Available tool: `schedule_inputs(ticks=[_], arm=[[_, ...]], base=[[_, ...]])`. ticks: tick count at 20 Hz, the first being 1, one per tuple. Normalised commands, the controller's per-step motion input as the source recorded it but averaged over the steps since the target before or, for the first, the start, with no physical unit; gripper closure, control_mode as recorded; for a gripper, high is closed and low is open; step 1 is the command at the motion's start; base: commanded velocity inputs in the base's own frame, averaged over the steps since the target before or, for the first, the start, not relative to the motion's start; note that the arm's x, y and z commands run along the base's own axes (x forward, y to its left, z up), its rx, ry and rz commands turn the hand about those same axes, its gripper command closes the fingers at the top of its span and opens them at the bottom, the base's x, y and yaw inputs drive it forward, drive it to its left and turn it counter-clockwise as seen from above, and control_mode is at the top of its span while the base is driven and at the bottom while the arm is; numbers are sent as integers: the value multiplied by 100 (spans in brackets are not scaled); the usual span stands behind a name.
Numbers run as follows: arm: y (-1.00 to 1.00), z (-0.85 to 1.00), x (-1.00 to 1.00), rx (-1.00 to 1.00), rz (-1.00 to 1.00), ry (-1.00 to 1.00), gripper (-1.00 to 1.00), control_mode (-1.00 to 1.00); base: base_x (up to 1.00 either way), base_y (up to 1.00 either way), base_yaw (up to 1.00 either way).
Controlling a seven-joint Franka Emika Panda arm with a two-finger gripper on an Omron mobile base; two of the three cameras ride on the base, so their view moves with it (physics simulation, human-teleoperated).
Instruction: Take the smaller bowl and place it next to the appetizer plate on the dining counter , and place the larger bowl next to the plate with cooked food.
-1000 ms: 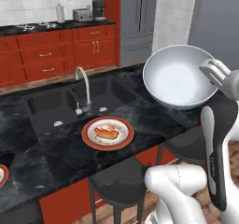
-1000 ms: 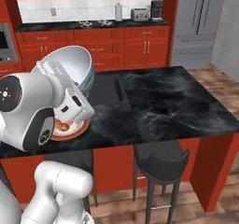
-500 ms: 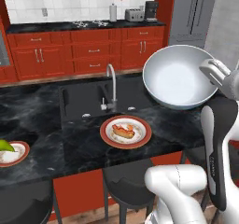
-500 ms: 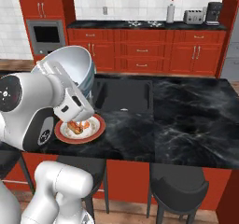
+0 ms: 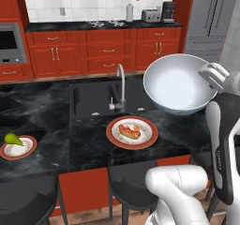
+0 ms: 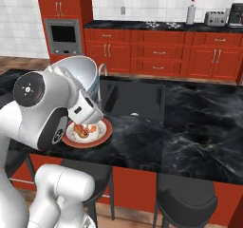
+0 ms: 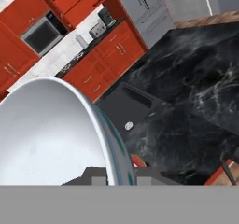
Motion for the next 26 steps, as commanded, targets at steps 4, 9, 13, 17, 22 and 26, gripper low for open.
schedule_inputs(ticks=[4,9,13,17,22,26], arm=[[-60,-27,1,1,7,22,100,-100],[-43,-38,13,4,11,16,100,-100],[-18,-57,38,1,6,7,100,-100],[-9,-75,75,3,0,17,100,-100],[-38,-65,82,12,0,18,100,-100],[-51,-55,68,14,0,14,100,-100]], base=[[0,0,0],[0,0,0],[0,0,0],[0,0,0],[0,0,0],[0,0,0]])
